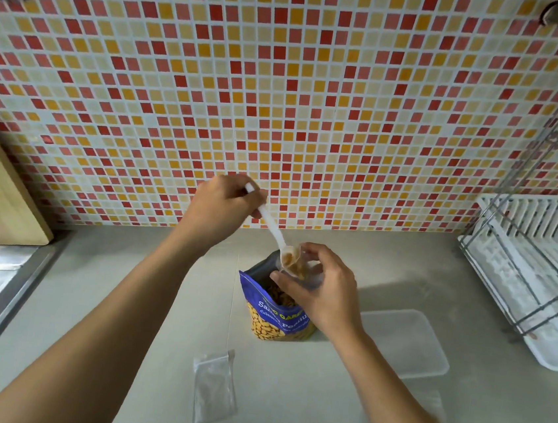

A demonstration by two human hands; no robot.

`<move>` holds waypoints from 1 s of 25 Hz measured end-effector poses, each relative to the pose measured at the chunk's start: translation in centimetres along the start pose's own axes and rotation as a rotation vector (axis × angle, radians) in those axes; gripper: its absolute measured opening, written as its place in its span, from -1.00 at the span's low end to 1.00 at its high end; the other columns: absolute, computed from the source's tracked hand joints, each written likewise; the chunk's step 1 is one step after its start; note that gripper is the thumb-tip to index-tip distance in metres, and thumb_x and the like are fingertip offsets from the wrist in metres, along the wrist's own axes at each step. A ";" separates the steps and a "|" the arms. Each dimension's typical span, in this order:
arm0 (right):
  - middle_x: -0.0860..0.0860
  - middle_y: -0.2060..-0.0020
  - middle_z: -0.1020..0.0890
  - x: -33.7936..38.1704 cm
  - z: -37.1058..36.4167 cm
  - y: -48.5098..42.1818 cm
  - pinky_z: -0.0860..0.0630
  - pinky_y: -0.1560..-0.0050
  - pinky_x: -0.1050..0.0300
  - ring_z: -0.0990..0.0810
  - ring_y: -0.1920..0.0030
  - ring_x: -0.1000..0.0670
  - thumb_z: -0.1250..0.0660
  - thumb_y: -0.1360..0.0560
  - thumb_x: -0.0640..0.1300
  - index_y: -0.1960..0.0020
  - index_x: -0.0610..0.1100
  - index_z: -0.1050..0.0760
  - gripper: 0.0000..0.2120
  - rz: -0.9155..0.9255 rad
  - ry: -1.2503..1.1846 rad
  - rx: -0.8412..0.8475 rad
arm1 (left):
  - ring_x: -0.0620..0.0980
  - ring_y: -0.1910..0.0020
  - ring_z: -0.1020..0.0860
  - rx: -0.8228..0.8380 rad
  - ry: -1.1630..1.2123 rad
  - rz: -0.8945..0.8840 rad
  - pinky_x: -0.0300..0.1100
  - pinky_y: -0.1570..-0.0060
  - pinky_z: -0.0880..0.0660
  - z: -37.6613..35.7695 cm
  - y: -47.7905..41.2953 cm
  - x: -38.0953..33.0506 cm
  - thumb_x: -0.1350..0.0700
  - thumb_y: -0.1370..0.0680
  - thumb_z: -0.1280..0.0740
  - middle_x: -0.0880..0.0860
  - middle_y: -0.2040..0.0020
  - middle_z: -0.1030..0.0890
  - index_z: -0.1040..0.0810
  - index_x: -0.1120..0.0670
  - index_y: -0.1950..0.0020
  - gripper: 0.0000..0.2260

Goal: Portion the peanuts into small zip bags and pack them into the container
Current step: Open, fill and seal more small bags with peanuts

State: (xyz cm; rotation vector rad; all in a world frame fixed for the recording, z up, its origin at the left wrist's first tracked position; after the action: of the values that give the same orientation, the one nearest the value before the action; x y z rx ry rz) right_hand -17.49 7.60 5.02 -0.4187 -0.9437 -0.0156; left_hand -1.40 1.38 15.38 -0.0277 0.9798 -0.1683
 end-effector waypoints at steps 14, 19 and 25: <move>0.07 0.01 -0.63 -3.9 1.9 1.9 -0.54 0.07 0.26 -0.61 0.04 0.10 -0.43 -0.19 0.29 -0.07 0.14 -0.46 -0.49 -0.238 -0.483 -0.164 | -0.06 0.31 -0.52 -0.089 -0.241 -0.031 -0.21 0.25 -0.45 -1.1 1.6 3.6 0.04 -0.55 -0.27 0.02 0.17 -0.67 -0.61 0.01 0.06 -0.86; 0.08 0.00 -0.65 -4.6 0.2 2.8 -0.56 -0.01 0.19 -0.62 -0.02 0.07 -0.46 -0.18 0.24 -0.06 0.12 -0.48 -0.50 -0.253 -0.534 -0.024 | -0.05 -0.47 -0.18 0.064 -0.638 0.064 0.37 -0.33 -0.03 -7.3 2.4 7.2 -0.05 -0.59 -0.18 -0.07 -0.16 -0.59 -0.60 -0.09 -0.06 -0.79; 0.16 0.00 -0.65 -4.6 -0.4 2.7 -0.54 -0.01 0.22 -0.60 -0.06 0.13 -0.48 -0.24 0.21 0.00 0.19 -0.50 -0.63 -0.278 -0.572 0.043 | -0.05 -0.53 -0.04 0.148 -0.625 0.145 0.47 -0.32 0.12 -8.8 1.6 7.3 0.00 -0.61 -0.15 -0.05 -0.36 -0.47 -0.55 -0.03 -0.18 -0.75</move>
State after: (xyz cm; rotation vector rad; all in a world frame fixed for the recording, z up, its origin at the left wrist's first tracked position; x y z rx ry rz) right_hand -19.39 9.14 0.28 -0.2495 -1.5586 -0.1338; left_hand -4.53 2.26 4.28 0.1208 0.3418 -0.0883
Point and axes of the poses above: each hand's wrist, its own y-axis away from the middle knuckle, its own z-axis out of the back of the hand, x = y × z, the point moved 6 cm from there along -y, towards the middle knuckle
